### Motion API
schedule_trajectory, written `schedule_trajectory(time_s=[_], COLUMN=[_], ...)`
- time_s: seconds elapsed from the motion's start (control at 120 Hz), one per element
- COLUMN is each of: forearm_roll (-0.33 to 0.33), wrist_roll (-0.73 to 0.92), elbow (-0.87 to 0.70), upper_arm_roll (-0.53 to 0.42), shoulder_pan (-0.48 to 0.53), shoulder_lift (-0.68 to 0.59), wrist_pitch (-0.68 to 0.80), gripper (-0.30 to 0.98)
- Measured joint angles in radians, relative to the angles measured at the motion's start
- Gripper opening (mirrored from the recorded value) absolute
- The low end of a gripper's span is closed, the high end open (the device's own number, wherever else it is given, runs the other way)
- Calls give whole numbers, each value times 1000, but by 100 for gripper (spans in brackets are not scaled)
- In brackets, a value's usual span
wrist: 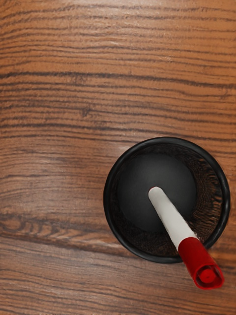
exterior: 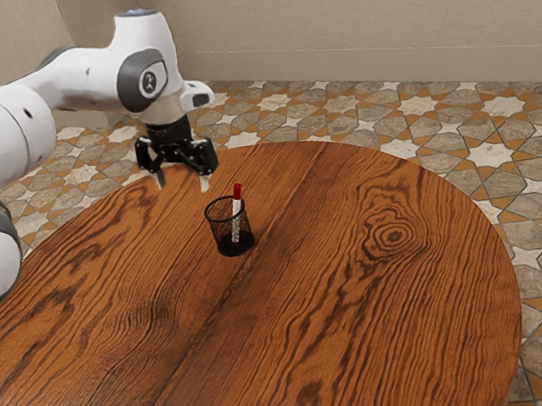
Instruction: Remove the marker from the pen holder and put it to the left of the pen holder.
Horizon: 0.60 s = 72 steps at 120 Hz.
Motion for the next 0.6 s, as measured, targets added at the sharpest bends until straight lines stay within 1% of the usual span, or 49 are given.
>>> schedule_trajectory(time_s=[0.042, 0.133, 0.192, 0.25, 0.325, 0.417, 0.542, 0.6], forearm_roll=[-17, -89, -112, -98, -70, -53, -42, -53], wrist_roll=[-17, -89, -132, -163, -196, -225, -251, -262], elbow=[39, 69, 126, 188, 238, 304, 362, 366], upper_arm_roll=[-3, -6, -3, -1, 0, 2, 16, 19], shoulder_pan=[-5, -23, -28, -29, -27, -25, -24, -24], shoulder_lift=[36, 94, 148, 196, 235, 290, 343, 352], wrist_pitch=[25, 72, 86, 94, 101, 113, 134, 146], gripper=[69, 69, 69, 69, 69, 69, 69, 69])
